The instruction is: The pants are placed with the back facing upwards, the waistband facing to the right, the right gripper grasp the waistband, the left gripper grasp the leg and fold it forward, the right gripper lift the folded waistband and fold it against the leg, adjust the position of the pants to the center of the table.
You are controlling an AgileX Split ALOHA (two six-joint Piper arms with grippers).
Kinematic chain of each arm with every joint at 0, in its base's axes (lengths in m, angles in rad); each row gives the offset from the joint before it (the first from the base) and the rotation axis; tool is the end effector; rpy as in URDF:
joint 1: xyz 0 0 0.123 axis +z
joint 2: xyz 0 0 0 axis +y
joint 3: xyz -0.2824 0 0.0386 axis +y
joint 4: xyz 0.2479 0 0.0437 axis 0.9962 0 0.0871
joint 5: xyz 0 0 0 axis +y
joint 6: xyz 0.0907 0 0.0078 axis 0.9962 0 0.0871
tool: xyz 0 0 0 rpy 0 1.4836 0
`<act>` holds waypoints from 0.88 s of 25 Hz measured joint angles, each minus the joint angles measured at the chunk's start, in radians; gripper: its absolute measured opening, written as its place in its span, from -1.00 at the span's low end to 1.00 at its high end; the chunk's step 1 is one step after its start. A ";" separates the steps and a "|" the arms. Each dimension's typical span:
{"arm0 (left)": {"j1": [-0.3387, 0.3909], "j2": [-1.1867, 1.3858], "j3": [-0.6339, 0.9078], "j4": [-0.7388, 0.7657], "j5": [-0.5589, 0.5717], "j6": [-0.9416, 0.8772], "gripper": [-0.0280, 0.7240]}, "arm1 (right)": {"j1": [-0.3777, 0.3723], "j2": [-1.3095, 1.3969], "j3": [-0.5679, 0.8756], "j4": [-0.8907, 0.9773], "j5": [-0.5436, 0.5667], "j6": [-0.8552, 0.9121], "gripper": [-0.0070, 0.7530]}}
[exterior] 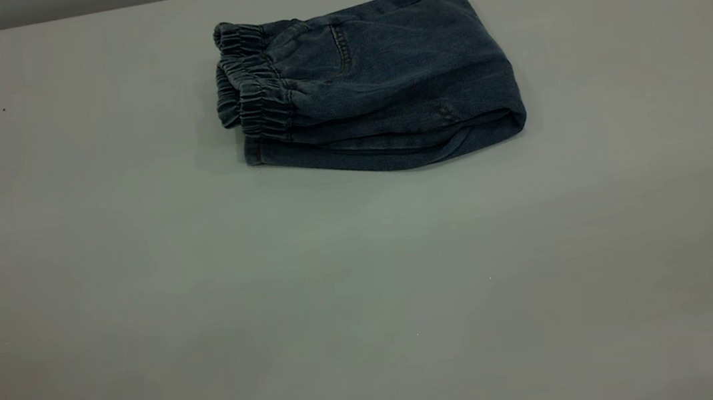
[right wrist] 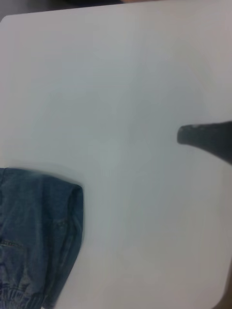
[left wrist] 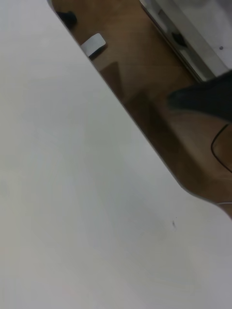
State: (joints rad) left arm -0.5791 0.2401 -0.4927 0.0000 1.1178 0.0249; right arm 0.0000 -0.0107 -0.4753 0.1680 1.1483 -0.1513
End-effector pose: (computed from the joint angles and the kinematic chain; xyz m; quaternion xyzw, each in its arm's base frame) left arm 0.0241 -0.0157 0.2679 0.2744 0.8807 -0.1056 0.3714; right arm -0.0083 0.0139 0.2644 -0.0725 0.8725 0.0475 0.4808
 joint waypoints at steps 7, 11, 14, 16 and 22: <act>0.138 -0.004 0.000 -0.008 0.000 0.001 0.28 | 0.000 0.000 0.000 0.000 0.000 0.000 0.58; 0.413 -0.063 0.001 -0.008 0.000 0.002 0.28 | 0.000 0.000 0.000 0.000 0.000 0.000 0.58; 0.566 -0.143 0.002 -0.006 0.000 0.002 0.28 | 0.000 0.000 0.000 0.000 0.000 0.000 0.58; 0.619 -0.192 0.002 -0.006 0.003 0.002 0.28 | 0.000 0.000 0.000 0.001 0.000 0.000 0.58; 0.612 -0.258 0.002 -0.006 0.005 0.002 0.28 | -0.024 0.000 0.000 0.004 0.000 0.000 0.58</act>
State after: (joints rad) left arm 0.0324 -0.0178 -0.4908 -0.0065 1.1230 0.0268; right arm -0.0241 -0.0107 -0.4753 0.1722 1.1481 -0.1513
